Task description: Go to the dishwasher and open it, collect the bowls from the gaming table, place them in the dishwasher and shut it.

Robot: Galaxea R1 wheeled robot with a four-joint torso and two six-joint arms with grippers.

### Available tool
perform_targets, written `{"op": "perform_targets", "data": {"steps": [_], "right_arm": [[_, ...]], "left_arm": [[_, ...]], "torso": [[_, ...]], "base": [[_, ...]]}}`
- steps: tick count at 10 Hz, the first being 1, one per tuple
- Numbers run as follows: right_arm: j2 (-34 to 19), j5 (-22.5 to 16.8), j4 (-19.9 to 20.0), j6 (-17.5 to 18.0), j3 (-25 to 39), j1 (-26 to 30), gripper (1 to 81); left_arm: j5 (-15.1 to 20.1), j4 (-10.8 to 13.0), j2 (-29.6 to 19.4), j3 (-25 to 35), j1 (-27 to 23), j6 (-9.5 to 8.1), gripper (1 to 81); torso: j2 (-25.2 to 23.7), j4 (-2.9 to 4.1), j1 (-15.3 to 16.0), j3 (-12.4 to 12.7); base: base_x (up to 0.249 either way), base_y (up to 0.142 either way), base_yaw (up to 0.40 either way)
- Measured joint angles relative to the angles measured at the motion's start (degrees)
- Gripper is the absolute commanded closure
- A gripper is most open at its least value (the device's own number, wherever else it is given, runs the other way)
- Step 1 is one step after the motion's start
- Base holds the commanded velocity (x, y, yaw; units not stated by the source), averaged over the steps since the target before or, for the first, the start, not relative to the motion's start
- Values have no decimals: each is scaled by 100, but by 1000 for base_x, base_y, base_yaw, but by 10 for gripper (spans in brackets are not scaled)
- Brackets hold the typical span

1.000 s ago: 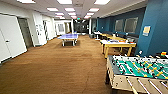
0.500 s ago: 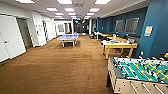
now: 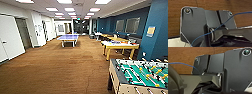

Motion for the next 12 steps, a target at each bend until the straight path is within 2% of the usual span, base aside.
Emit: {"op": "perform_targets", "data": {"steps": [12], "right_arm": [[0, 2, -5, 0, -5, 2, 10]], "left_arm": [[0, 0, 5, 2, 15, 0, 10]], "torso": [[0, 0, 0, 0]], "base": [[189, 0, 0]]}}
